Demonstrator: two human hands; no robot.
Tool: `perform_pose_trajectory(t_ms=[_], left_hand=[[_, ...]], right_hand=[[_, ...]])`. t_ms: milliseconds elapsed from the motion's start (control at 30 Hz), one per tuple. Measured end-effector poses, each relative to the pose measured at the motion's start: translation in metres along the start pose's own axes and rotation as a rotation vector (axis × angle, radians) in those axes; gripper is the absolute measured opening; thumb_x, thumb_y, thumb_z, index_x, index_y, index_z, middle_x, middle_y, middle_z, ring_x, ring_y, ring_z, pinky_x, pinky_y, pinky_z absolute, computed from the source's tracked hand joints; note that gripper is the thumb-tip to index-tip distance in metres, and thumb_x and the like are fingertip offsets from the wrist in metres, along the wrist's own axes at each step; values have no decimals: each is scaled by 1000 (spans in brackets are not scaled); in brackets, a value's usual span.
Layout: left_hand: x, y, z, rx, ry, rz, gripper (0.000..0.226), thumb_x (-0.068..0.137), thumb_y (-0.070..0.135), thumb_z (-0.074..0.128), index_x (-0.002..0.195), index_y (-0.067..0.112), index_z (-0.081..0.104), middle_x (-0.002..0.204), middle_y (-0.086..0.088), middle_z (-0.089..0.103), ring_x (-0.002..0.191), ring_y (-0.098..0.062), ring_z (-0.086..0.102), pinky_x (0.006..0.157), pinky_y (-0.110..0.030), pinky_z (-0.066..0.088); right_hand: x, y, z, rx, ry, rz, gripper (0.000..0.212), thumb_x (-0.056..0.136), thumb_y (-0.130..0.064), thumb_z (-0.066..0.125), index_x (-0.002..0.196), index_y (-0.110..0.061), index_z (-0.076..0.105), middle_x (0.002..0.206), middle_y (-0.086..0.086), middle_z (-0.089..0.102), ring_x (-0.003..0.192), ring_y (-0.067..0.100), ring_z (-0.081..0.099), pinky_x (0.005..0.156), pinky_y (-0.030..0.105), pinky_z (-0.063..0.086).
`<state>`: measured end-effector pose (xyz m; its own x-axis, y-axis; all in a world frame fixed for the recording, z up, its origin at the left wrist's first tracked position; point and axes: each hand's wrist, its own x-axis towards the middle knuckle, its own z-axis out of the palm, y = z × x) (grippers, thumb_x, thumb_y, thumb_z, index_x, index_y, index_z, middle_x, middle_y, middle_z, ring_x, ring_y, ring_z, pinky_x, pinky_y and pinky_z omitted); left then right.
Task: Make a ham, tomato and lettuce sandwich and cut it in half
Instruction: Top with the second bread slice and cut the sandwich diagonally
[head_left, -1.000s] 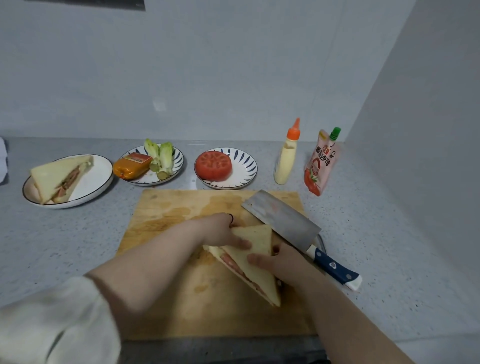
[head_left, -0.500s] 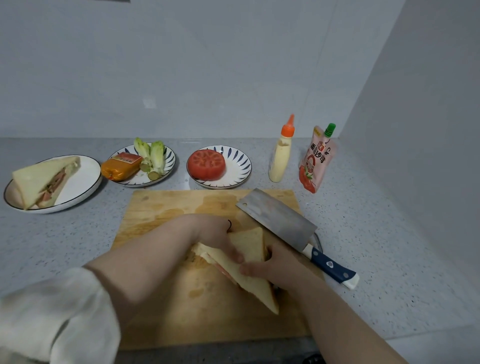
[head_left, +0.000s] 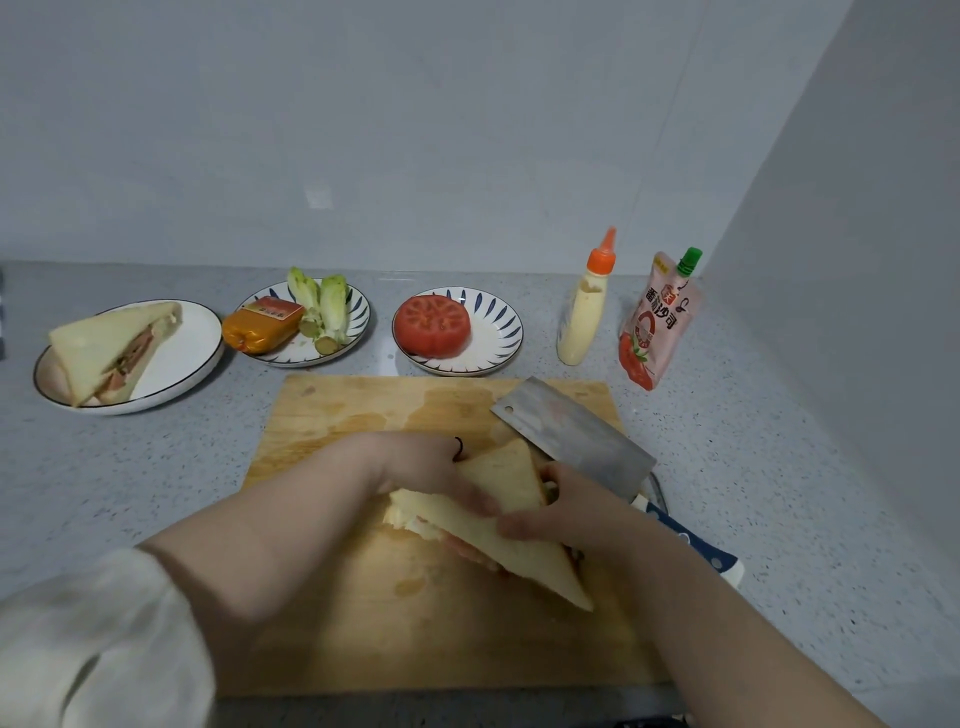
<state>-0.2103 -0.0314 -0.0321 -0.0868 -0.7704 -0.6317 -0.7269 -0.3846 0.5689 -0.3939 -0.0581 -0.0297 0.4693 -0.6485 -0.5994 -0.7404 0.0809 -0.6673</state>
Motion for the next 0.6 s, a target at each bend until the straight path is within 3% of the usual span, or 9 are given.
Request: perform_pose_trajectory(t_ms=[133, 233, 267, 367, 433, 500, 600], left_hand=[[-19, -12, -9, -320, -34, 40, 16, 77, 32, 68, 88, 26, 59, 94, 9, 65, 93, -8, 60, 79, -22, 48], [-37, -27, -16, -577, -20, 18, 22, 77, 25, 67, 95, 16, 60, 95, -1, 69, 89, -16, 66, 77, -26, 54], [-45, -34, -19, -659, -14, 18, 29, 72, 26, 68, 97, 14, 59, 92, -4, 70, 85, -17, 67, 73, -27, 55], [-68, -59, -25, -842, 40, 10, 43, 59, 30, 65, 98, 12, 58, 86, -6, 71, 75, -17, 69, 66, -26, 57], [-83, -78, -30, -952, 80, 17, 41, 62, 30, 61, 98, 10, 59, 85, -7, 71, 72, -18, 69, 65, -26, 57], [-99, -100, -39, -1048, 150, 18, 41, 63, 30, 60, 97, 7, 60, 79, -8, 72, 67, -18, 69, 61, -24, 57], [-118, -131, -52, -1190, 226, 15, 40, 63, 30, 58, 95, 6, 60, 74, -10, 72, 62, -18, 69, 55, -24, 56]], right_hand=[[3, -25, -14, -38, -107, -21, 71, 70, -40, 73, 130, -24, 38, 85, -18, 46, 75, 0, 48, 56, 15, 41], [9, -53, -18, -122, -176, -52, 53, 73, -39, 70, 118, -26, 44, 83, -16, 48, 76, 2, 49, 56, 16, 45], [11, -66, -15, -140, -201, -71, 47, 75, -38, 69, 114, -24, 48, 85, -14, 51, 78, 4, 52, 58, 17, 48], [25, -100, -6, -175, -259, -123, 47, 79, -39, 64, 119, -16, 52, 106, 1, 60, 100, 19, 58, 85, 32, 50], [34, -124, 2, -178, -280, -146, 50, 79, -44, 61, 118, -15, 52, 114, 8, 57, 103, 24, 55, 87, 36, 46], [46, -150, 13, -126, -306, -123, 65, 67, -55, 62, 117, -17, 50, 106, 5, 56, 95, 21, 54, 84, 34, 47], [65, -180, 32, 85, -380, -123, 75, 44, -64, 59, 105, -21, 53, 104, 4, 55, 105, 28, 52, 103, 45, 38]])
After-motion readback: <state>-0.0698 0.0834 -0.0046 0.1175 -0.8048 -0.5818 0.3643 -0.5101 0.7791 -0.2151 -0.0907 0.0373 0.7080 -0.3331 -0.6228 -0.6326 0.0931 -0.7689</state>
